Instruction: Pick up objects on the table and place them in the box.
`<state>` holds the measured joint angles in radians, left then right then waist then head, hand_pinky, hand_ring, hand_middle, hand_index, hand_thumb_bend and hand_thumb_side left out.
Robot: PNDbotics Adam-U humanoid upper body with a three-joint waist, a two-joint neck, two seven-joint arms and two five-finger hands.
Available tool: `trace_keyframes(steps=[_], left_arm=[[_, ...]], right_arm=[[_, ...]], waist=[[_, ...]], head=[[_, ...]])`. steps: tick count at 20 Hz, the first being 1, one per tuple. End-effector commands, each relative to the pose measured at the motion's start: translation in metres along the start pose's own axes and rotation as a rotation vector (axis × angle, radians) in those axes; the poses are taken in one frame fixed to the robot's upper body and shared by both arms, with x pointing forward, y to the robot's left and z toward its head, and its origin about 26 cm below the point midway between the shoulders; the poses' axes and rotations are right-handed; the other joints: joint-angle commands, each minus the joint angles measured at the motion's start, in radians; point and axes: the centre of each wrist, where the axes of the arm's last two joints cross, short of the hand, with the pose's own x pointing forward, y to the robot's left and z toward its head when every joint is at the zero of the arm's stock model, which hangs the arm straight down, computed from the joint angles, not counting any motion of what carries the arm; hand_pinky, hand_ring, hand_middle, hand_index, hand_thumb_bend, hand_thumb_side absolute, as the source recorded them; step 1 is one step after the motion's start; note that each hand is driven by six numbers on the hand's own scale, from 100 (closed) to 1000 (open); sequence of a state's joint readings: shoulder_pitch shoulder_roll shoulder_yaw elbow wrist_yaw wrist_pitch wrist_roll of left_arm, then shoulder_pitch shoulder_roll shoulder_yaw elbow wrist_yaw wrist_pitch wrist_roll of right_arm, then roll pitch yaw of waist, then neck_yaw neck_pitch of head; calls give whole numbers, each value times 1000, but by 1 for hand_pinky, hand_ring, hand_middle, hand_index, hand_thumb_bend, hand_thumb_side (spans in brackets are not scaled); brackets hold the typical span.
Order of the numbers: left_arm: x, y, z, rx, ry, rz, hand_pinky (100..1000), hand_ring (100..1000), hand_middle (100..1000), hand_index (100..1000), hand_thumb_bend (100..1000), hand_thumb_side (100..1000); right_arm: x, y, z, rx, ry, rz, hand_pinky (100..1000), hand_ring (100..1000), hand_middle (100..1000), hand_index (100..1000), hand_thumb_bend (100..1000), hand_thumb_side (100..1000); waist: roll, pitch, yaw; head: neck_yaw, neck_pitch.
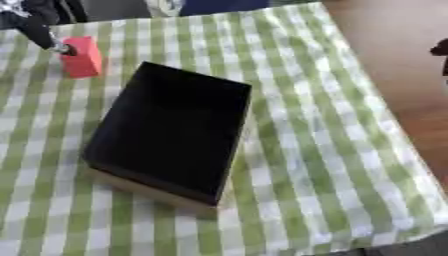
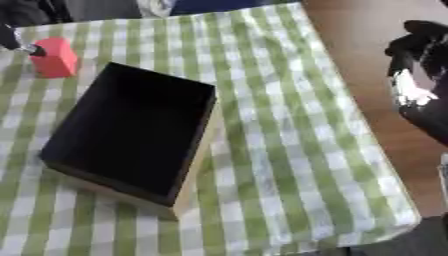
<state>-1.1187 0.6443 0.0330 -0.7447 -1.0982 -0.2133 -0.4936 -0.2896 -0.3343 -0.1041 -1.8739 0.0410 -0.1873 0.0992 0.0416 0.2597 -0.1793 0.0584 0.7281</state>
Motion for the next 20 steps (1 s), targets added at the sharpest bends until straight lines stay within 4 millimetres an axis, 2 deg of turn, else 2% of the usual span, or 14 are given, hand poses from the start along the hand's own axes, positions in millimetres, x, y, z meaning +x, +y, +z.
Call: trace_keyframes(steps=[1,20], left_arm=[[-14,16,9,8,17,-13,865,822,809,894,669,214],[-17,-7,4,-40,74,-8,851,792,779,891,631,182]], right_arm=[[5,-6,-4,11,-22,23,835,696,629,818,100,329],[5,-5,-6,11,-28,14,837,698,626,819,100,346]], waist=[[-2,-13,-4],[-6,10,-18]], head=[[2,-10],[4,-13]])
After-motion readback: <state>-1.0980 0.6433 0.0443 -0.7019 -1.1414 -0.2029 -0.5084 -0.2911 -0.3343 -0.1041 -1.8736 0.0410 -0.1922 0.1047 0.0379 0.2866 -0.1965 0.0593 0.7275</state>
